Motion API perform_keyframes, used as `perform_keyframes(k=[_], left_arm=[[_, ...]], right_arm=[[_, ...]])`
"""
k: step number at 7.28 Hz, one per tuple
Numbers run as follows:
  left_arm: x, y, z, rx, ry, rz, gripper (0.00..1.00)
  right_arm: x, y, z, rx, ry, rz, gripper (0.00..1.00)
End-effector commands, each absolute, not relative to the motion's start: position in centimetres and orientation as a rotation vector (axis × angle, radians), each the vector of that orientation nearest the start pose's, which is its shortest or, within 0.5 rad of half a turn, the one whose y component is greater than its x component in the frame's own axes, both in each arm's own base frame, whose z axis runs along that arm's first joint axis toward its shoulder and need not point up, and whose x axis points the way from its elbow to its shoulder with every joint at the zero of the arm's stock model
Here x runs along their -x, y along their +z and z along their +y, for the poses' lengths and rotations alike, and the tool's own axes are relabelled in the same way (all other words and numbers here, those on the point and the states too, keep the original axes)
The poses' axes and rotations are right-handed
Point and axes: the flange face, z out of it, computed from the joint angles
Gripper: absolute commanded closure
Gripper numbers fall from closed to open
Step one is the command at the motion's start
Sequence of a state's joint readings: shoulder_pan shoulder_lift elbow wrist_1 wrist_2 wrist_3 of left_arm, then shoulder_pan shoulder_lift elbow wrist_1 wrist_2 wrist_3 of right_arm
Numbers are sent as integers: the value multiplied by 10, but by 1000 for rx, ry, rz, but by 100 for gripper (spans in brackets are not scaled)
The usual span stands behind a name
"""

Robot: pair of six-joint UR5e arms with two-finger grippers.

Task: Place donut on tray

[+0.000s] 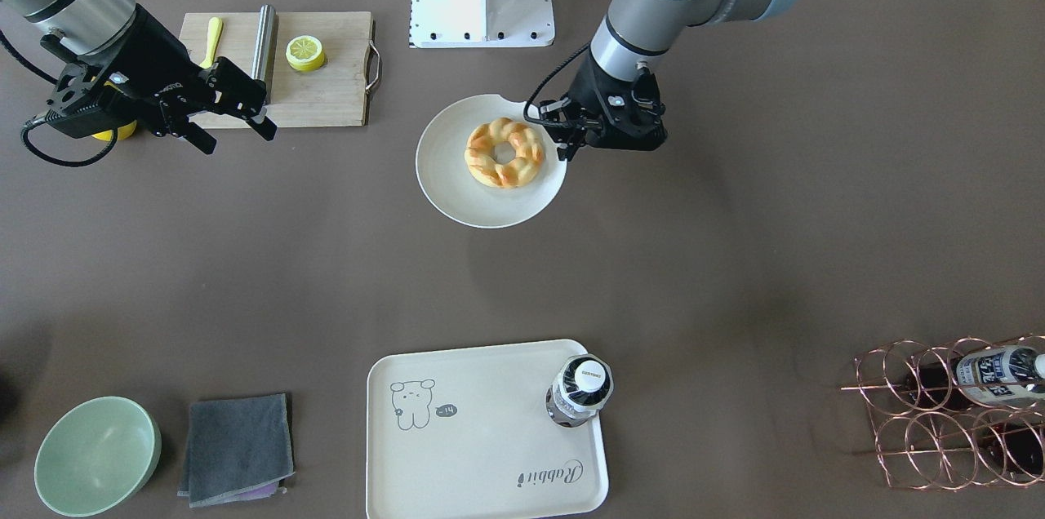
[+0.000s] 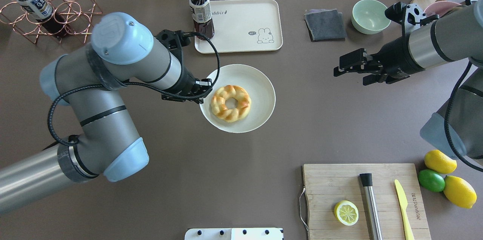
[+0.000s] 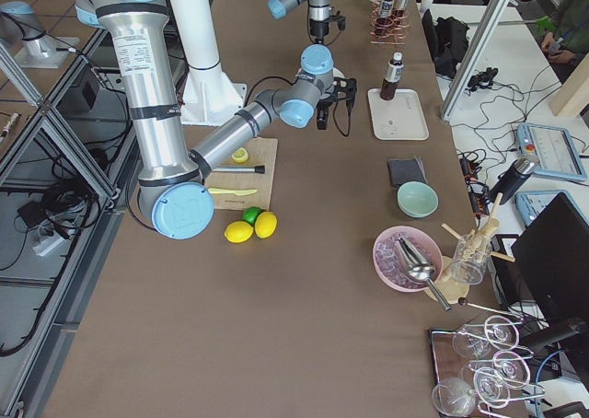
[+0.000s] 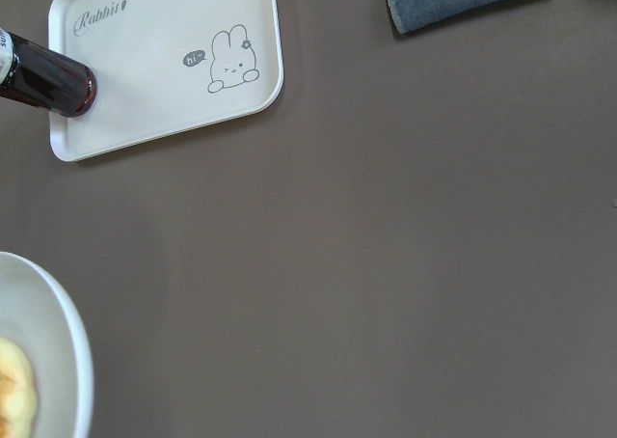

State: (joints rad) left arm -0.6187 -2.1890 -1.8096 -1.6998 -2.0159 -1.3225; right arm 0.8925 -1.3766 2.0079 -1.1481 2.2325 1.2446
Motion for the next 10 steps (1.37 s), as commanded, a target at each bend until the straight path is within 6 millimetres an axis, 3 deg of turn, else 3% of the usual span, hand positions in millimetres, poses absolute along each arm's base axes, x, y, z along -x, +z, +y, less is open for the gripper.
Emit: perform_keyframes(k=[1, 2, 3, 5, 7, 9, 10], left_arm=[[-551, 106, -403, -18, -185, 1063, 100], [-568, 88, -387, -29, -195, 1074, 100], [-570, 72, -383, -24, -215, 1095, 100], [-567, 58, -382, -28, -232, 1116, 100], [-564, 51, -383, -53, -246, 1125, 100], [-564, 51, -383, -55, -247, 1125, 100], [-565, 53, -384, -55, -248, 1121, 100]], right_arm=[[276, 292, -440, -70, 158, -1180, 0], [281, 293, -436, -43, 173, -1180, 0], [295, 295, -427, -4, 173, -1174, 1], [309, 295, -411, 82, 183, -1090, 4], [308, 298, -407, 105, 193, -1060, 11], [309, 310, -404, 86, 213, -1028, 26], [305, 314, -400, 87, 215, -1023, 39]])
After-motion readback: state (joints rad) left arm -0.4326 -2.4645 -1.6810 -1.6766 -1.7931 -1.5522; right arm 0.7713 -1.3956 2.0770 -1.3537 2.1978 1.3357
